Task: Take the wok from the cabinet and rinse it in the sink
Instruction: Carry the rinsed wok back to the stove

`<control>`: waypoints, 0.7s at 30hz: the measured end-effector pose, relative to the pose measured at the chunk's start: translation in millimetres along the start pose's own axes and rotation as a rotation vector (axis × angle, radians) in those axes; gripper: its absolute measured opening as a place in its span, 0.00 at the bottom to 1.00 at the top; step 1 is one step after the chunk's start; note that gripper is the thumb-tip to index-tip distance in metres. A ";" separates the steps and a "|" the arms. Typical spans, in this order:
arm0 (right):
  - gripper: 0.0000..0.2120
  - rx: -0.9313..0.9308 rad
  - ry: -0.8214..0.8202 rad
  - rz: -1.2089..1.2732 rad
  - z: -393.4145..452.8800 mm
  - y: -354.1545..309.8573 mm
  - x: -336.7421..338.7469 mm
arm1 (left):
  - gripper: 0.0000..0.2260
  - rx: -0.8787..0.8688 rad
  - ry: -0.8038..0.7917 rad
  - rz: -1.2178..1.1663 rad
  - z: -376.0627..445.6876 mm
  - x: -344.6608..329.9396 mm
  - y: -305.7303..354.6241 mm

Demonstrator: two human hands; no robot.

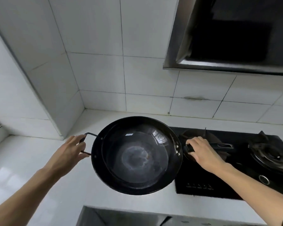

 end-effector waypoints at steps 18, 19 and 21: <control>0.19 -0.262 -0.045 -0.082 31.3 10.9 -4.1 | 0.16 -0.202 -0.061 -0.053 132.0 -66.5 -37.9; 0.19 -0.263 -0.048 -0.083 32.0 14.0 -6.8 | 0.17 -0.208 -0.067 -0.049 135.6 -69.4 -37.2; 0.19 -0.273 -0.049 -0.074 33.8 19.6 -12.0 | 0.16 -0.217 -0.078 -0.047 142.8 -73.2 -36.0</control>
Point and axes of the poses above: each hand's wrist, its own z-axis towards the middle knuckle, its own x-axis out of the back of the hand, y = z × x, the point moved 5 cm from there along z, towards the middle knuckle, and after that the axes turned 2 degrees about -y, right-handed, at the moved point
